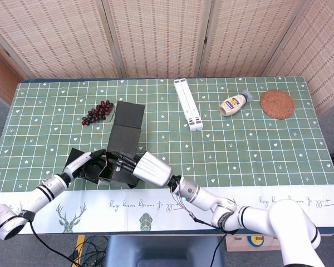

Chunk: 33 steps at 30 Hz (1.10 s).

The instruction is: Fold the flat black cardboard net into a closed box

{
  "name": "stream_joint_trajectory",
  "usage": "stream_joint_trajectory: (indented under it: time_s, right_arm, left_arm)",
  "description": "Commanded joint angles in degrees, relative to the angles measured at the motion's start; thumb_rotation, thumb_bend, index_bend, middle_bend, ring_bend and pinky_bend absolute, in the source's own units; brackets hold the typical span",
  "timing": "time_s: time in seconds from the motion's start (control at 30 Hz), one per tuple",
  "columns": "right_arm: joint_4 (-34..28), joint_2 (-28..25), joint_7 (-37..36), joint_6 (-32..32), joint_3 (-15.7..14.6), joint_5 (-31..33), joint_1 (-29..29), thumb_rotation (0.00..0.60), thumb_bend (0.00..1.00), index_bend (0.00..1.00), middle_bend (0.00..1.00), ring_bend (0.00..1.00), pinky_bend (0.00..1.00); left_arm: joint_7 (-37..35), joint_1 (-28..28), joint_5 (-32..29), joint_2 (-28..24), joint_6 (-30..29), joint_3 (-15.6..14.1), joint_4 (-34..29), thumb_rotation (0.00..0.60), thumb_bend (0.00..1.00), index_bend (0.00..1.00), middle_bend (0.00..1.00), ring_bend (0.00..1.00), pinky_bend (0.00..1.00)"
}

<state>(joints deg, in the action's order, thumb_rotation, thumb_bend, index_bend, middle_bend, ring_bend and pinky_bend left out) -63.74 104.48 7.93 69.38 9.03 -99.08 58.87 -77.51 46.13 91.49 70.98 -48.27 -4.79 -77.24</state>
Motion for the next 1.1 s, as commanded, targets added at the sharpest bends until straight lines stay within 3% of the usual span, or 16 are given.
stream_joint_trajectory:
  time_s: [0.03, 0.23, 0.53, 0.8, 0.97, 1.1]
  right_arm:
    - [1.15, 0.70, 0.00, -0.97, -0.71, -0.17, 0.38, 0.600, 0.16, 0.00, 0.13, 0.69, 1.00]
    - [4.68, 2.76, -0.59, -2.84, -2.64, -0.56, 0.76, 0.600, 0.16, 0.00, 0.15, 0.69, 1.00]
    - [9.73, 5.39, -2.97, -4.46, -5.01, -1.21, 1.05, 0.600, 0.19, 0.01, 0.18, 0.70, 1.00]
    - [11.33, 5.54, -4.56, -5.00, -6.27, -1.93, 1.42, 0.600, 0.22, 0.10, 0.23, 0.71, 1.00]
    - [10.89, 4.90, -4.37, -5.79, -6.55, -2.01, 1.78, 0.600, 0.27, 0.23, 0.30, 0.73, 1.00]
    - [10.09, 4.35, -4.07, -6.65, -6.73, -1.85, 1.96, 0.600, 0.28, 0.24, 0.31, 0.73, 1.00]
  left_arm:
    - [7.00, -0.43, -1.88, 2.28, 1.33, 0.50, 0.18, 0.600, 0.12, 0.23, 0.22, 0.38, 0.50]
    - [14.97, -0.72, -3.93, 5.37, 2.68, 1.28, 0.22, 0.600, 0.12, 0.23, 0.22, 0.38, 0.50]
    - [18.93, -0.92, -5.65, 8.28, 4.74, 1.91, 0.93, 0.600, 0.12, 0.22, 0.22, 0.38, 0.50]
    - [20.41, -1.18, -6.08, 8.77, 5.63, 2.21, 1.01, 0.600, 0.12, 0.20, 0.22, 0.38, 0.50]
    - [20.67, -1.29, -6.07, 8.83, 5.71, 2.52, 0.85, 0.600, 0.12, 0.20, 0.22, 0.38, 0.50]
    - [20.71, -1.30, -5.94, 8.96, 5.91, 2.66, 0.80, 0.600, 0.12, 0.18, 0.22, 0.38, 0.50]
